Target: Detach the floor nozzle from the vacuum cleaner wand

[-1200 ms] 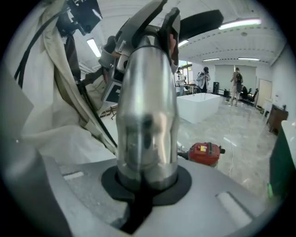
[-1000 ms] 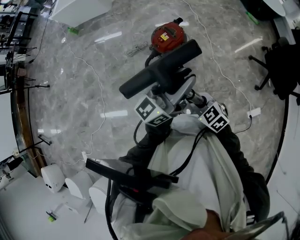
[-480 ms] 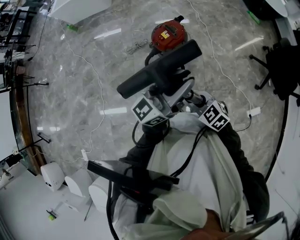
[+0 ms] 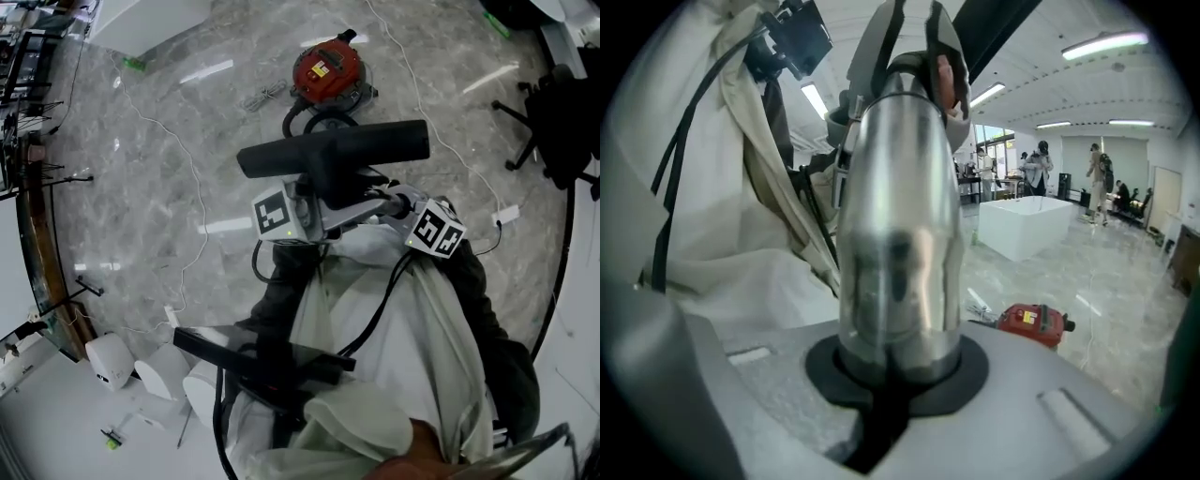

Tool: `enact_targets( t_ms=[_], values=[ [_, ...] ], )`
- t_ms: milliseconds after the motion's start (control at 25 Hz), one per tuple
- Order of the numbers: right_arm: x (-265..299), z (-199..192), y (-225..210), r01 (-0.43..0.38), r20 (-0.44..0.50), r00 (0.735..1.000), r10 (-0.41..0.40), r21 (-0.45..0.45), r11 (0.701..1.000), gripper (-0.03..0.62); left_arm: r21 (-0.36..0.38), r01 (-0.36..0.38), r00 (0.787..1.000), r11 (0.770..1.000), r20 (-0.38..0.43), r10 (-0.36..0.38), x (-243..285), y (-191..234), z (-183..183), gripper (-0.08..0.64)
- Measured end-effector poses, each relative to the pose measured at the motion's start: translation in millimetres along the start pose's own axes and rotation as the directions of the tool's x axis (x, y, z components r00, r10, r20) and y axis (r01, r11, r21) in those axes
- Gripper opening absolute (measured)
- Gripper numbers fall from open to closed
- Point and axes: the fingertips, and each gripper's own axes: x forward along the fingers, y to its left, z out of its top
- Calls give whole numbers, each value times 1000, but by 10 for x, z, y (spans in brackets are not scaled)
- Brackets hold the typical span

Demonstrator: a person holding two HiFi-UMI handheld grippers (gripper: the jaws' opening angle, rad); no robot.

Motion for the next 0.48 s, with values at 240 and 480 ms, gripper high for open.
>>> enact_targets(
  t_ms=[240,480],
  values=[
    [-140,67,-301,201,-51,979,-198,66,977,40,235,-327,943,915,15,333,33,343,66,81],
    [-101,114,-128,132,-16,991,-131,105,986,40,147,-166,984,975,-44,174,79,215,36,78]
  ],
)
